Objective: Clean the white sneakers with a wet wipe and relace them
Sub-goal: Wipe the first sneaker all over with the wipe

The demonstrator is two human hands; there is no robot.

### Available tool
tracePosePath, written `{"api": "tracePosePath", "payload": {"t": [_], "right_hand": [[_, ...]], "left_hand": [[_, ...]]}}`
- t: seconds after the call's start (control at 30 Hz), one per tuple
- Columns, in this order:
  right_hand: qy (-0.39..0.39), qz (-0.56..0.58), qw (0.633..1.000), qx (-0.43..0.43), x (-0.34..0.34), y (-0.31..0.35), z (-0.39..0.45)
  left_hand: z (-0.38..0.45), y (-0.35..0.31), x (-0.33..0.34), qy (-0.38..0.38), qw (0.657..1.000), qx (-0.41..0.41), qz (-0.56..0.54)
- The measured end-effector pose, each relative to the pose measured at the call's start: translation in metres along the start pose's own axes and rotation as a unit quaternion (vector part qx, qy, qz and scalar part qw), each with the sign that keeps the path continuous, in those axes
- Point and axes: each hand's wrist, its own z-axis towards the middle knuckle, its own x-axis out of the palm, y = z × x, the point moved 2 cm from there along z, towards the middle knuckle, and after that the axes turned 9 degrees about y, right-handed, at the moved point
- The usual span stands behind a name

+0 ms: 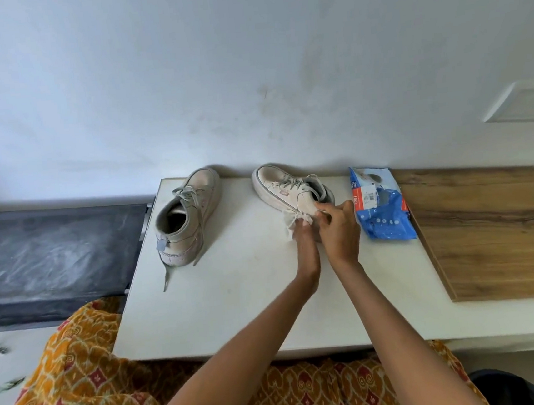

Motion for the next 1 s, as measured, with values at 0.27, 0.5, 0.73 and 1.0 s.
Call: {"api": "tracePosePath", "payload": {"t": [0.27,0.5,0.73,1.0], "right_hand": [[0.048,0.017,0.998,-0.024,-0.008,-0.012,0.01],[0.019,0.063,0.998,0.001,-0.001,-0.011,0.001],[0.016,0.074,0.997,0.015,-0.001,-0.001,-0.001],[0.006,0.062,0.998,0.033,0.007,0.015,-0.018]], "left_hand": [[0.048,-0.029,-0.029,-0.059,0.997,-0.031,-0.038],[0.018,-0.01,-0.013,-0.027,0.999,0.013,0.025],[-0.012,-0.002,-0.004,0.02,0.992,0.015,0.128],[-0.017,-0.016,-0.048,-0.135,0.971,-0.002,0.197]]}}
